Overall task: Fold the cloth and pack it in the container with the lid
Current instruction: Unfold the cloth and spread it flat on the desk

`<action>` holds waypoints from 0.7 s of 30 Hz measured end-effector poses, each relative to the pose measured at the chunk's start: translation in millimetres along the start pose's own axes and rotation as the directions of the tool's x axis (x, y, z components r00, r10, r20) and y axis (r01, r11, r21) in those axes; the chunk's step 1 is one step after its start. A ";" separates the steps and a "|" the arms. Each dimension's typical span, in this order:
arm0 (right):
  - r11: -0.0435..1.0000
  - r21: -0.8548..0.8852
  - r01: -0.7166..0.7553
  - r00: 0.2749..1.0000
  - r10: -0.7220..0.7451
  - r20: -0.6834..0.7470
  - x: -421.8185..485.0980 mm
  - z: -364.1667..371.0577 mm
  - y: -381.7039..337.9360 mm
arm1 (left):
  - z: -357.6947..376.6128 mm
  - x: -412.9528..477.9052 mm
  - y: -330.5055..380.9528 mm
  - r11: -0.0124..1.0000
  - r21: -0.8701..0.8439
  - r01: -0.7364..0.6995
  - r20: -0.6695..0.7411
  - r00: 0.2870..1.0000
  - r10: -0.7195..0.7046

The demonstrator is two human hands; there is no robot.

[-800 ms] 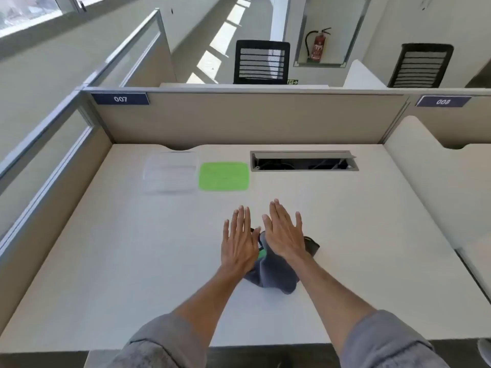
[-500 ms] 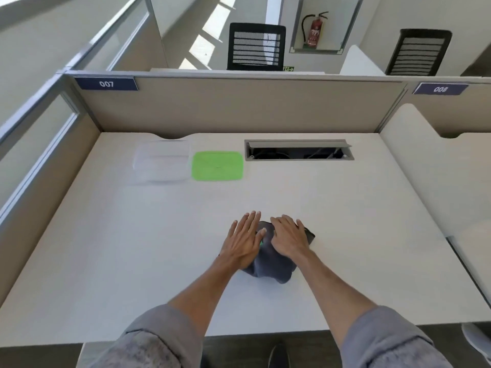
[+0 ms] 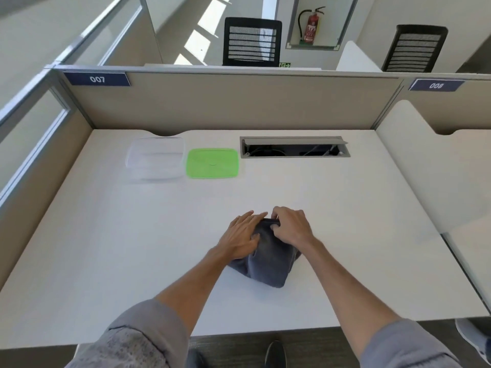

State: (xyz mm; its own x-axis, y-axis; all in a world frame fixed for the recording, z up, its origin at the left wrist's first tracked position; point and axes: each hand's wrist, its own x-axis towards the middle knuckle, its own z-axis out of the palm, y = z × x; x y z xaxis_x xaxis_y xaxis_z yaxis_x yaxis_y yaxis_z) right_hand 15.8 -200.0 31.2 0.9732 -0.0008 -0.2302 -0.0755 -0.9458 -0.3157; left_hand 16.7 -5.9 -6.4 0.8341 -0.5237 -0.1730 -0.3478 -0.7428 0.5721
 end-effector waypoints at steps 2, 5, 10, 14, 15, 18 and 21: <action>0.999 0.038 0.033 0.999 -0.033 0.000 1.9 -8.8 3.5 | -2.3 0.1 -4.2 0.999 -0.012 -0.049 -0.079 0.996 0.048; 0.994 0.101 0.040 0.995 -0.049 0.087 6.0 -20.7 8.7 | -11.0 -0.6 -6.7 0.996 -0.087 -0.022 -0.181 0.983 0.006; 0.966 0.256 -0.013 0.963 -0.057 0.263 8.0 -35.4 31.2 | -30.6 -8.2 -14.8 0.995 -0.082 0.060 -0.305 0.949 -0.082; 0.961 0.249 -0.118 0.914 0.007 0.406 -0.6 -43.2 56.4 | -46.1 -24.2 -35.1 0.989 -0.071 0.127 -0.336 0.931 -0.144; 0.966 0.228 -0.124 0.908 0.018 0.418 -2.9 -43.7 61.6 | -48.3 -30.1 -42.1 0.988 -0.050 0.148 -0.303 0.940 -0.156; 0.958 0.236 -0.163 0.917 0.059 0.395 -6.1 -41.2 72.7 | -46.4 -51.1 -61.7 0.979 0.041 0.199 -0.208 0.960 -0.187; 0.940 0.285 -0.188 0.922 0.069 0.380 -7.5 -39.7 75.1 | -39.5 -72.9 -77.0 0.981 0.039 0.188 -0.186 0.966 -0.178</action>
State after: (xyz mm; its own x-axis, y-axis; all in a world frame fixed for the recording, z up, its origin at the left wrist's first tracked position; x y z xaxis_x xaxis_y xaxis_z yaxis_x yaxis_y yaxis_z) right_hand 11.5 -284.0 45.8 0.8098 0.0571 -0.5839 -0.3157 -0.7964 -0.5158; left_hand -0.4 106.0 -6.1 0.9476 -0.2962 -0.1198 -0.2010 -0.8440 0.4972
